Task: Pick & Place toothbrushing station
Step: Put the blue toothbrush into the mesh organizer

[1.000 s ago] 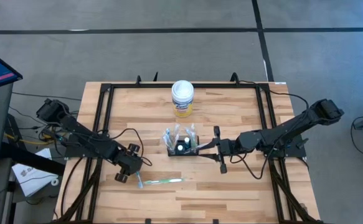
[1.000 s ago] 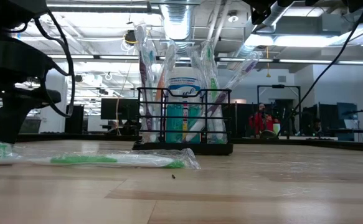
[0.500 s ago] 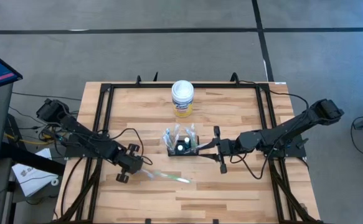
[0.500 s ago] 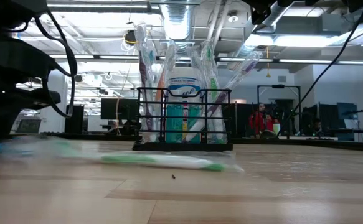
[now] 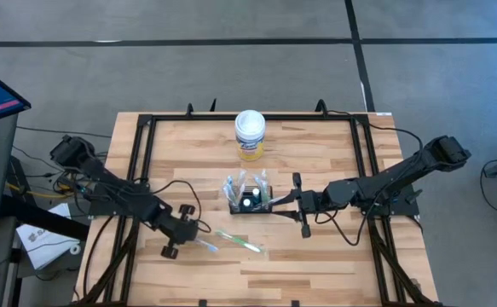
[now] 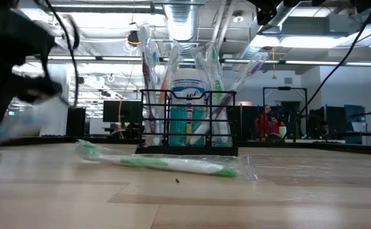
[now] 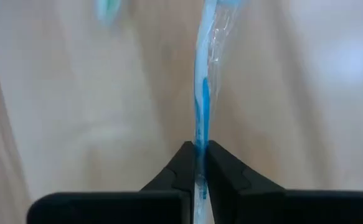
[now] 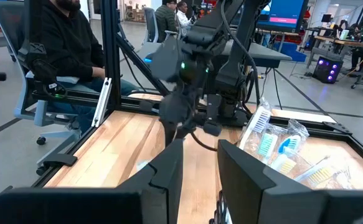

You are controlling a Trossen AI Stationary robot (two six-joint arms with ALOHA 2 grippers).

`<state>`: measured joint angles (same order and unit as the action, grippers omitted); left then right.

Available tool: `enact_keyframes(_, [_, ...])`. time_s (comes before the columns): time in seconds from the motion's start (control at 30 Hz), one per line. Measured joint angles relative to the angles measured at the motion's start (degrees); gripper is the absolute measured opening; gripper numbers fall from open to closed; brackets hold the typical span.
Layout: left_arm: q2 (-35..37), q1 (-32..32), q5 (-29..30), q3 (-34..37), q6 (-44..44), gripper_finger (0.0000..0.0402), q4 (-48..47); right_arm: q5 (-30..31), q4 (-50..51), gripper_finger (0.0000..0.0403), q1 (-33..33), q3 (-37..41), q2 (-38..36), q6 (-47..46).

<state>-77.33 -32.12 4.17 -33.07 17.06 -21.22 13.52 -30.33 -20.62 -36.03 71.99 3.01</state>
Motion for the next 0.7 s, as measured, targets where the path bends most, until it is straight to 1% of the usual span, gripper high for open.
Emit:
enact_keyframes(0.07, [0.9, -0.7, 1.7, -0.8, 0.1, 0.0010, 1.5, 0.0, 0.0, 0.0091, 0.0, 0.0, 0.0, 0.0])
enact_keyframes(0.2, [3.1, -1.7, 7.3, -2.1, 0.4, 0.0022, 7.0, 0.0, 0.0, 0.0091, 0.0, 0.0, 0.0, 0.0])
enact_keyframes(0.37, [5.1, -2.0, 12.4, -2.1, 0.5, 0.0014, 13.0, 0.0, 0.0, 0.0091, 0.0, 0.0, 0.0, 0.0])
enact_keyframes(0.7, [5.2, -1.5, 18.6, -2.1, 1.9, 0.0016, 30.5, 0.0, -0.1, 0.0091, 0.0, 0.0, 0.0, 0.0])
